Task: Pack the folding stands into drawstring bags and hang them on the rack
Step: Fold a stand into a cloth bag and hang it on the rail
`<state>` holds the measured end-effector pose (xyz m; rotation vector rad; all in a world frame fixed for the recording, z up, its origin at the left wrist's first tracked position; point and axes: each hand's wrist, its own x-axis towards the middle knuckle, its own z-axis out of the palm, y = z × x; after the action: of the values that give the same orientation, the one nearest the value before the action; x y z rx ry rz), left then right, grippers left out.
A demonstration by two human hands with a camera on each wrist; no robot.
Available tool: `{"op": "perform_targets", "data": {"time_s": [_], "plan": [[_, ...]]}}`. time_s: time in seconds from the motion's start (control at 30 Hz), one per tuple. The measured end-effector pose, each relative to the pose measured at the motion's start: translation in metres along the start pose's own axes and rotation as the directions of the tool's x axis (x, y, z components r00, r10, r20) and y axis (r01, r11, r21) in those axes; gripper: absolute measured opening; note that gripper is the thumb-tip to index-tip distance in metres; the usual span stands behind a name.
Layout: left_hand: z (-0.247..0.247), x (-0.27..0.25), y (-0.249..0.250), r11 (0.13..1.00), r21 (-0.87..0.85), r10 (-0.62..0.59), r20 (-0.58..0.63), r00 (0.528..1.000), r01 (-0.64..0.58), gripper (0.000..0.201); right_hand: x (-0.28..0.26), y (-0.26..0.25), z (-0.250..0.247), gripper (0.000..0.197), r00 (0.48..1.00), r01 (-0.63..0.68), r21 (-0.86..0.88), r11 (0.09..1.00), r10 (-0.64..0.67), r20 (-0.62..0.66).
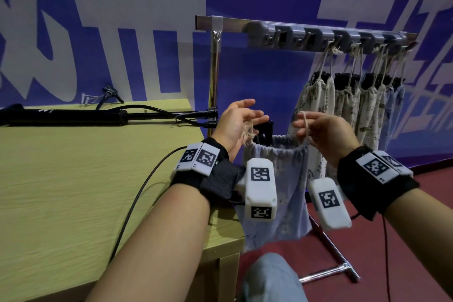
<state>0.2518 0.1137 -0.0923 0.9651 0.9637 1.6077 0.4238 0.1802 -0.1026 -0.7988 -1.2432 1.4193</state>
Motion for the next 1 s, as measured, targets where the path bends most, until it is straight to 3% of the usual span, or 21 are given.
{"op": "perform_targets", "data": {"time_s": [0.2, 0.33, 0.4, 0.57, 0.83, 1.0], "plan": [[-0.002, 0.001, -0.002, 0.992, -0.005, 0.122, -0.031, 0.992, -0.123, 0.055, -0.001, 0.004, -0.001, 0.049, 0.998, 0.056, -0.011, 0.998, -0.055, 0.014], [-0.003, 0.0, -0.002, 0.991, 0.018, 0.131, -0.051, 0.99, -0.13, 0.057, 0.0, 0.008, -0.003, 0.03, 0.994, 0.104, 0.02, 0.994, -0.103, -0.047], [-0.002, -0.001, -0.002, 0.992, 0.022, 0.123, -0.057, 0.991, -0.122, 0.056, 0.0, 0.009, -0.001, 0.019, 0.985, 0.154, -0.045, 0.987, -0.157, -0.071], [0.001, -0.004, 0.001, 0.991, 0.073, 0.114, -0.058, 0.992, -0.109, 0.06, -0.001, 0.012, 0.002, 0.021, 0.964, 0.235, -0.174, 0.956, -0.253, -0.087], [0.0, -0.004, 0.002, 0.997, 0.015, 0.071, -0.051, 0.996, -0.071, 0.09, 0.0, 0.009, 0.012, 0.04, 0.985, 0.065, -0.145, 0.987, -0.087, -0.148], [0.003, -0.007, 0.003, 0.999, -0.006, 0.052, -0.037, 0.998, -0.052, 0.074, 0.005, 0.011, 0.015, 0.035, 0.979, -0.059, -0.192, 0.98, 0.019, -0.202]]}}
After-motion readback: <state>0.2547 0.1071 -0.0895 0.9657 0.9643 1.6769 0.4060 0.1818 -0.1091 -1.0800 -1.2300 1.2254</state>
